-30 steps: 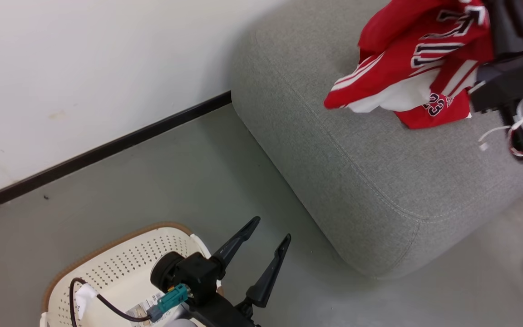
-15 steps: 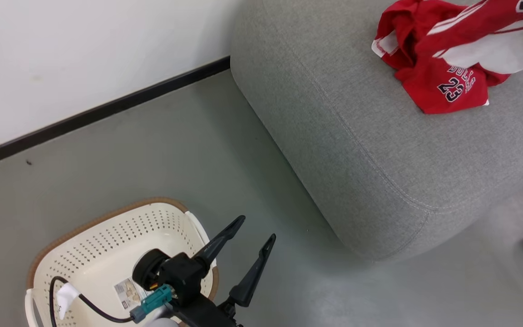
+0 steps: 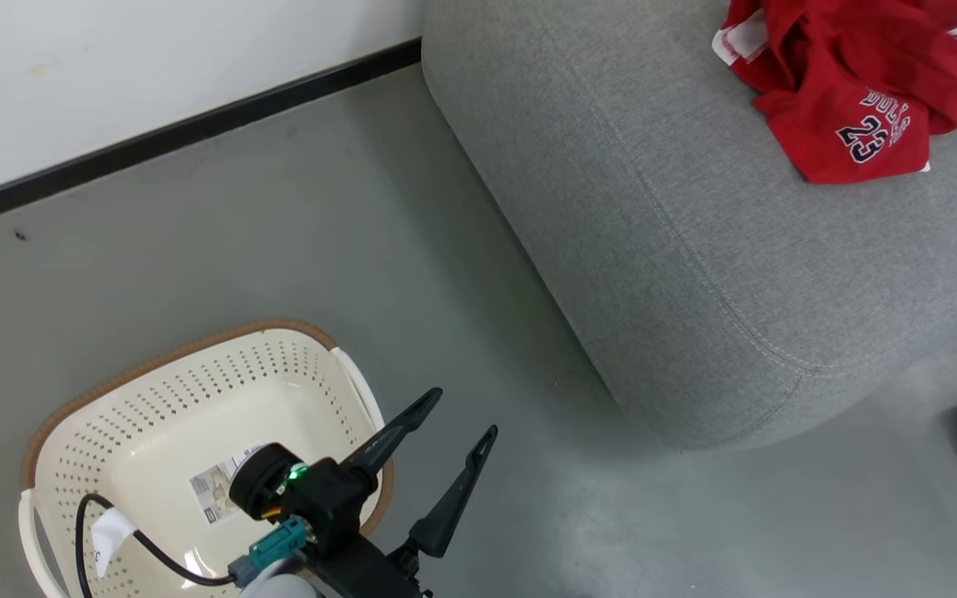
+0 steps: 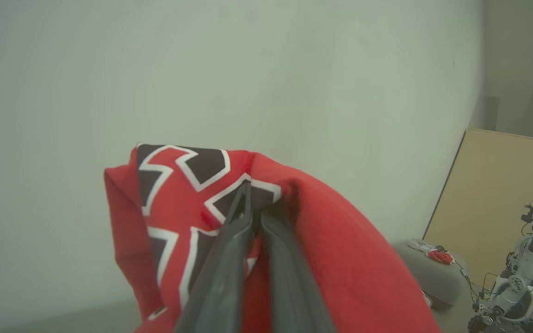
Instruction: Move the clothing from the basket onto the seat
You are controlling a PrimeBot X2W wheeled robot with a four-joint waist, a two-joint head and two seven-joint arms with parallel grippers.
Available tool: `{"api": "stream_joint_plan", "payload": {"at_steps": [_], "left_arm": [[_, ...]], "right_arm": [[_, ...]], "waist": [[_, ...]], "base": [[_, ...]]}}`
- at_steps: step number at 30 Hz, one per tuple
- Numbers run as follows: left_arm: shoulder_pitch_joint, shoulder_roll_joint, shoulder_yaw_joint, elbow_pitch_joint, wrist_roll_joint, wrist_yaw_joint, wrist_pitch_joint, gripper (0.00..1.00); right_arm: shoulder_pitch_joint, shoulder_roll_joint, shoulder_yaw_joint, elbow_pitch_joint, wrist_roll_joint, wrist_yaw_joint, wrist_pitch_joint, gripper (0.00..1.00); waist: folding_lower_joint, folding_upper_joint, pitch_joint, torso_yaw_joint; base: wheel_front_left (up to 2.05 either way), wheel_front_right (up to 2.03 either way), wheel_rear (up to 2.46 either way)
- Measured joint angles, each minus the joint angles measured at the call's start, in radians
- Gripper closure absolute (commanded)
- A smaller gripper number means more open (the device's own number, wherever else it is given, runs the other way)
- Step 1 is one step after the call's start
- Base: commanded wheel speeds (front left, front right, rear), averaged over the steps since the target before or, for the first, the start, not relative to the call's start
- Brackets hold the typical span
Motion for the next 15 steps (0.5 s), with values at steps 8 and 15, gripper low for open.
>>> {"api": "stream_joint_plan", "payload": {"at_steps": [8, 15], "left_arm": [[-0.02, 0.029, -0.007, -0.024, 0.0, 0.0, 0.003, 0.0], [-0.03, 0.073, -0.018, -0.047, 0.0, 0.0, 0.019, 0.0]], "right_arm": [[0.014, -0.039, -0.123, 0.055, 0.007, 0.0, 0.039, 1.0], [0.008, -0.041, -0.237, 0.092, -0.016, 0.0, 0.065, 1.0]], "waist": [[0.0, 0.0001, 0.061, 0.023], [0.0, 0.0001, 0.125, 0.041]], "base": [[0.0, 0.0, 0.0], [0.0, 0.0, 0.0]]}}
